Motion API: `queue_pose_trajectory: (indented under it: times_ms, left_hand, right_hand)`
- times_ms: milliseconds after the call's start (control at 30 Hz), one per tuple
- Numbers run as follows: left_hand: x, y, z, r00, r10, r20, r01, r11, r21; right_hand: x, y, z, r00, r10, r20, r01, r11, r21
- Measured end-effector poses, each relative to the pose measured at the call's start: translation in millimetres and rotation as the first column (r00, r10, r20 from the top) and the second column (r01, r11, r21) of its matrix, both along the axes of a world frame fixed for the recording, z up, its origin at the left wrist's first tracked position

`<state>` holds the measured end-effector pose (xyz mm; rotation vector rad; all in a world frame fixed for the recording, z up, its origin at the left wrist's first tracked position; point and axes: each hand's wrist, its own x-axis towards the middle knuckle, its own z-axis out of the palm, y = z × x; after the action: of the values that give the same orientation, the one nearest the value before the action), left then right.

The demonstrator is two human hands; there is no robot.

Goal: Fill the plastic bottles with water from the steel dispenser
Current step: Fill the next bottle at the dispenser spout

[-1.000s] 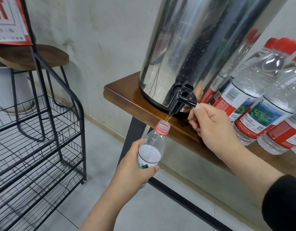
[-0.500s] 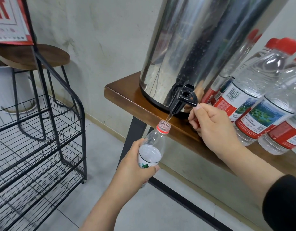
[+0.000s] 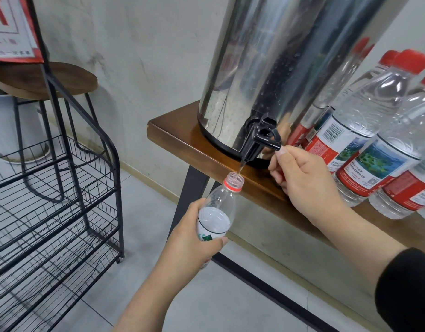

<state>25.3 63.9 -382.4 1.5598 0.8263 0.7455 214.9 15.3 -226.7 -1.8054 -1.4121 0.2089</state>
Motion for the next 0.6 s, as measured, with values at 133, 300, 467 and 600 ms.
queue_pose_trajectory:
  times_ms: [133, 300, 467, 600]
  left_hand:
    - [1.2, 0.1, 0.2, 1.0, -0.003, -0.014, 0.003, 1.0, 0.01]
    - [0.5, 0.4, -0.5, 1.0, 0.002, -0.005, -0.001, 1.0, 0.011]
    - [-0.9, 0.2, -0.4, 1.0, 0.001, 0.006, -0.001, 1.0, 0.012]
    - [-0.3, 0.1, -0.7, 1.0, 0.006, 0.011, -0.006, 1.0, 0.012]
  right_hand:
    - [-1.1, -0.4, 0.8, 1.0, -0.003, -0.008, 0.003, 1.0, -0.006]
    - [-1.2, -0.7, 0.9, 1.0, -0.006, -0.013, 0.006, 1.0, -0.007]
    - [-1.7, -0.6, 1.2, 1.0, -0.007, 0.007, 0.007, 1.0, 0.0]
    - [-0.7, -0.4, 0.3, 1.0, -0.007, 0.006, 0.007, 1.0, 0.002]
